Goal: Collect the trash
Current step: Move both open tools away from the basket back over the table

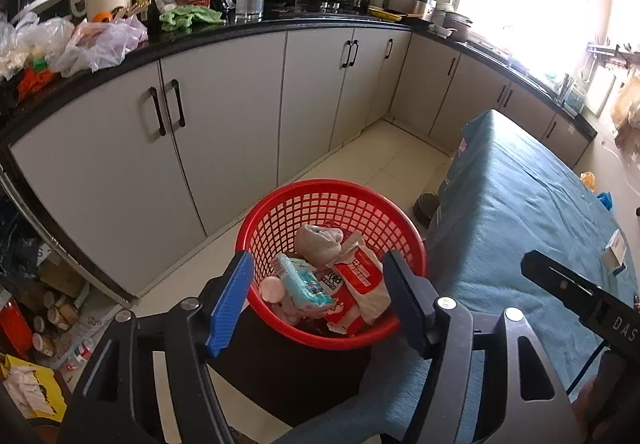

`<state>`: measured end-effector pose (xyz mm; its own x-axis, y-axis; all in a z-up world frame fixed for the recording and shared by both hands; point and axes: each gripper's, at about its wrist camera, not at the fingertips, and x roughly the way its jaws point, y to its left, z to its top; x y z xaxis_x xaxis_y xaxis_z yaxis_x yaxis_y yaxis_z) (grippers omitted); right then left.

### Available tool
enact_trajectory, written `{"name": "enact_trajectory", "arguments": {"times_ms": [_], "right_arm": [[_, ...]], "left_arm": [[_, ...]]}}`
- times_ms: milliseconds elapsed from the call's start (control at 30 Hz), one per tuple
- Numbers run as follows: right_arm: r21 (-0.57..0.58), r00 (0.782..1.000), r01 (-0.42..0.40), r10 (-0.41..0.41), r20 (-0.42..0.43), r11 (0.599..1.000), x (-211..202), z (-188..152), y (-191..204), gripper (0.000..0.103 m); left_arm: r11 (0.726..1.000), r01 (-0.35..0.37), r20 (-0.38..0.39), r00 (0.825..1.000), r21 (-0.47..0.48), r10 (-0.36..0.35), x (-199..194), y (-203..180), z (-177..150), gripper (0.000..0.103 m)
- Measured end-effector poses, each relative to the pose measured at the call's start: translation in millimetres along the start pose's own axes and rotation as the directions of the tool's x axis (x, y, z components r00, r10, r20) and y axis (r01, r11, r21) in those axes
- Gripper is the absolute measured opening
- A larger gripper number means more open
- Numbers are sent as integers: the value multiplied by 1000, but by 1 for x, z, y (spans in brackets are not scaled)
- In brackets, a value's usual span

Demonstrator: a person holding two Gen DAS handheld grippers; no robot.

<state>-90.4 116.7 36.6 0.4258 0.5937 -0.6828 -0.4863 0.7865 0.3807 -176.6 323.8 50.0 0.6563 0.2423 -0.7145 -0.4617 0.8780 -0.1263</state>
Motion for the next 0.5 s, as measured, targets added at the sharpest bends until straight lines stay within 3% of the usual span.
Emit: {"name": "enact_trajectory", "arguments": {"times_ms": [500], "right_arm": [[37,995,72,-75,71,997,-62,-32,-39,75]], "left_arm": [[990,-82,80,994,112,73,-39,-48,-13,75]]}}
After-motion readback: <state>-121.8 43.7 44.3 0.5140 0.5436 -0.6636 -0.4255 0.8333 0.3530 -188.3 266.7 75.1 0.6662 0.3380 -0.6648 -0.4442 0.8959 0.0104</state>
